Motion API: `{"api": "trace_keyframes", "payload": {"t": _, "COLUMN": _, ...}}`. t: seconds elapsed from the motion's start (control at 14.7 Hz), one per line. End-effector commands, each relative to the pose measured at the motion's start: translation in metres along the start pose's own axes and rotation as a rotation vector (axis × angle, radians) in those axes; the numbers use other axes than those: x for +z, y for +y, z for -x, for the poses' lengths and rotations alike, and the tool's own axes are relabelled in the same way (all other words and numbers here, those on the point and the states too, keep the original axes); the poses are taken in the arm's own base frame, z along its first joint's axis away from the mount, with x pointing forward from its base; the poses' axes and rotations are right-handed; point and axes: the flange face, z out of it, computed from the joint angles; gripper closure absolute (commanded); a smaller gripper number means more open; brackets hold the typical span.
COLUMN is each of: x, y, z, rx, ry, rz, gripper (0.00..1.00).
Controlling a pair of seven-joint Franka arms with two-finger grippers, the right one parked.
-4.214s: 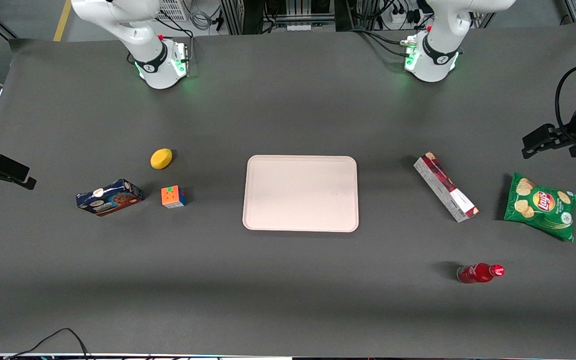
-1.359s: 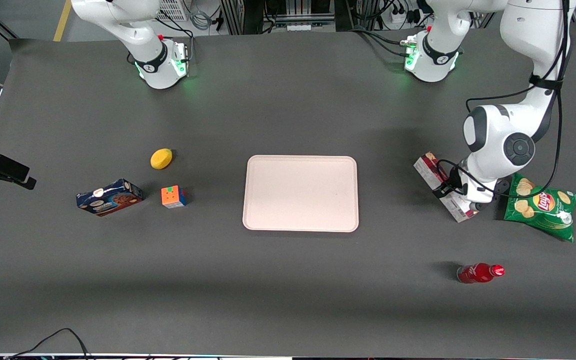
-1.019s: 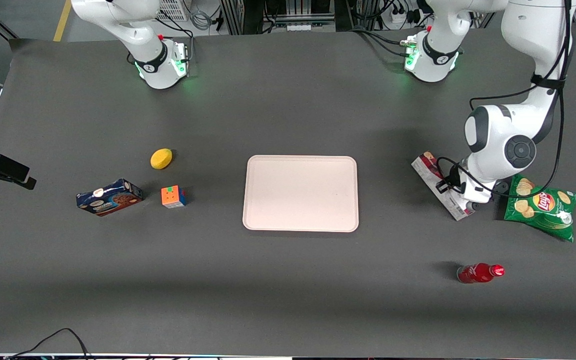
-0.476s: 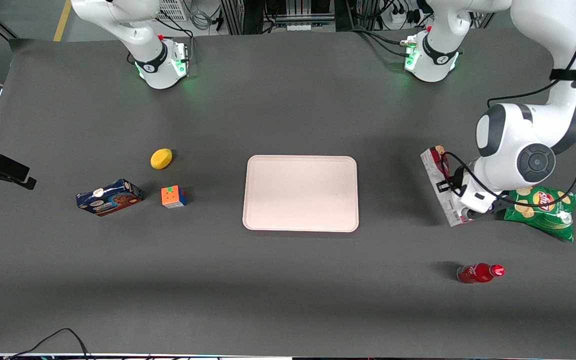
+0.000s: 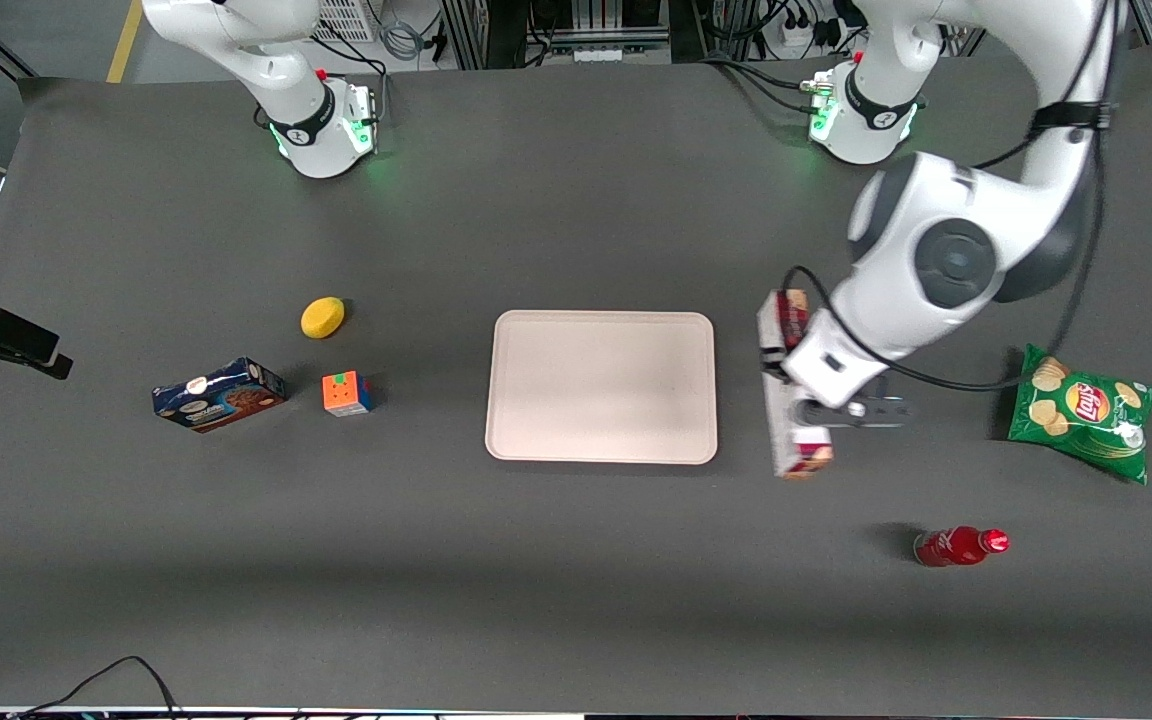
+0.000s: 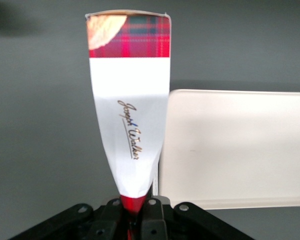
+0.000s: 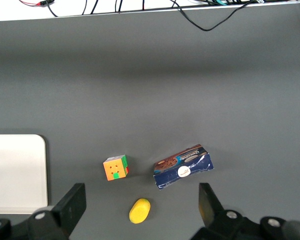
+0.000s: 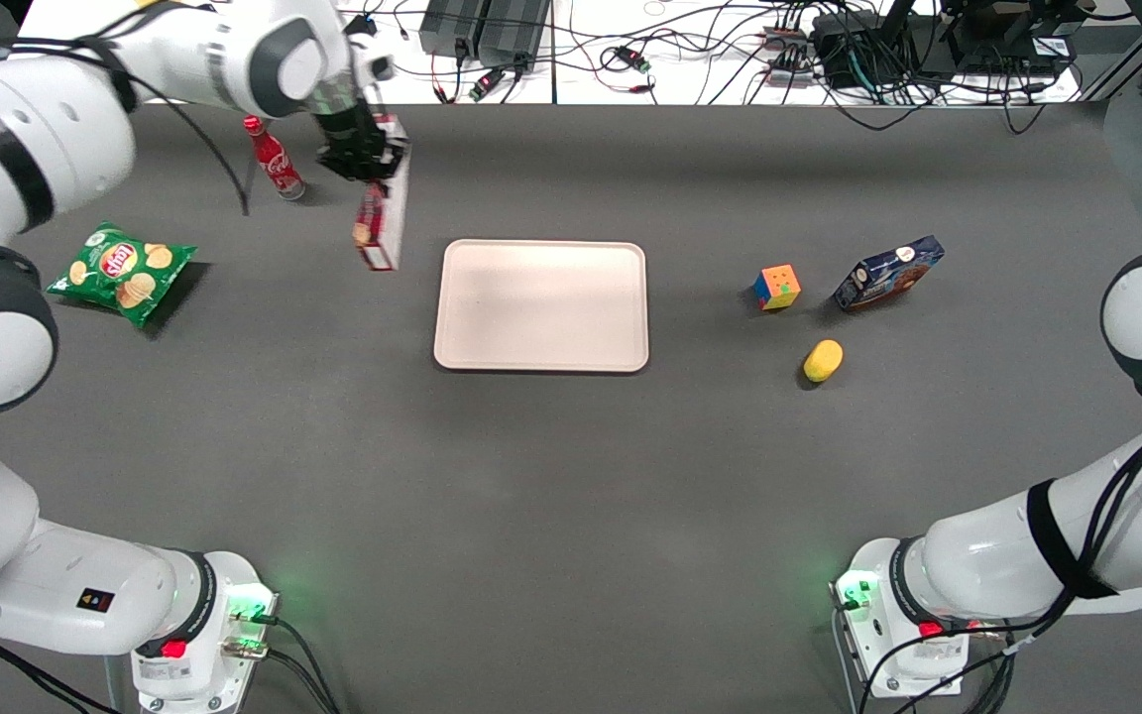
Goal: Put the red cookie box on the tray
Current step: 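Lift the cookie box and carry it over the white tray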
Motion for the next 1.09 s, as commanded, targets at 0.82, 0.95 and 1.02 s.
{"api": "trace_keyframes", "payload": {"t": 0.82, "x": 0.173, "y": 0.086, "z": 0.042, "rx": 0.003, "ry": -0.052, "rz": -0.088, "gripper": 0.94}}
{"api": "trace_keyframes", "payload": {"t": 0.95, "x": 0.176, "y": 0.085, "z": 0.046, "rx": -0.004, "ry": -0.069, "rz": -0.093, "gripper": 0.94}}
{"api": "trace_keyframes", "payload": {"t": 1.02, "x": 0.178, "y": 0.085, "z": 0.048, "rx": -0.011, "ry": -0.074, "rz": -0.096, "gripper": 0.94}}
